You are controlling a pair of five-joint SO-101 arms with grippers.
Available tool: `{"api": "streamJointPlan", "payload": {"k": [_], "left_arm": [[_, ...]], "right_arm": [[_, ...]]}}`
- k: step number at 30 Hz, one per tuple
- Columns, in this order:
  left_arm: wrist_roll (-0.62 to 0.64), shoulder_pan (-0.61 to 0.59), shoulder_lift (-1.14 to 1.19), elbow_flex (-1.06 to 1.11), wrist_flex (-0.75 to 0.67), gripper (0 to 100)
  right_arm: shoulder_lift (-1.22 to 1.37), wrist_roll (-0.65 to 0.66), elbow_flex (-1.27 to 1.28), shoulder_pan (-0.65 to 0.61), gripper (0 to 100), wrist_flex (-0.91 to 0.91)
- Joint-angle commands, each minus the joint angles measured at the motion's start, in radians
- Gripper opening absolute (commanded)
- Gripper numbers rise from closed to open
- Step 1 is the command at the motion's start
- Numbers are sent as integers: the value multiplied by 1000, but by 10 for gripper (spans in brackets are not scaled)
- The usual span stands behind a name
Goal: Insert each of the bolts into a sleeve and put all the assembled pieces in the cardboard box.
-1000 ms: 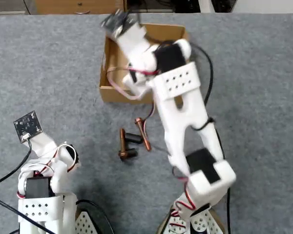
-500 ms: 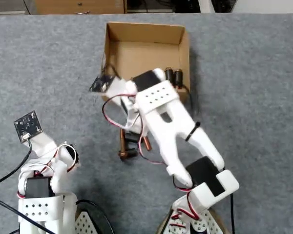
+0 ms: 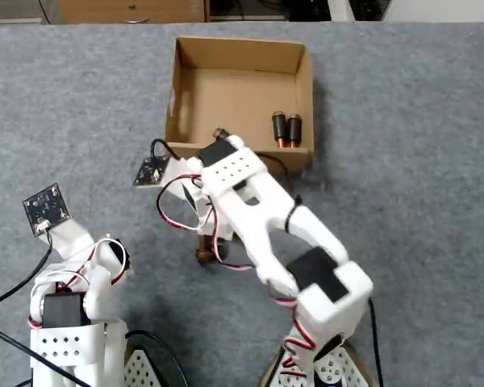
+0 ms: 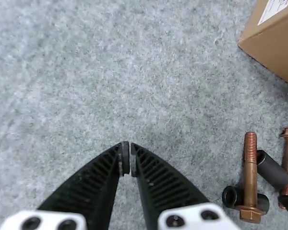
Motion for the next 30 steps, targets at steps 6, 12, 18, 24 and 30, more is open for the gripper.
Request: {"api": "streamJointPlan", "payload": {"k": [6, 12, 18, 24, 30], "left_arm": [[-8, -12, -5, -8, -9, 19], [-8, -14, -5, -8, -9, 19], [-8, -11, -5, -8, -9, 19], [-8, -11, -5, -9, -9, 19], [-8, -11, -5, -11, -9, 19]], "right_arm": [[150, 9, -148, -13, 170, -8], [200, 9, -188, -13, 170, -8], [248, 3, -185, -13, 162, -8], [255, 3, -183, -13, 14, -8], [249, -8, -191, -12, 2, -8]]}}
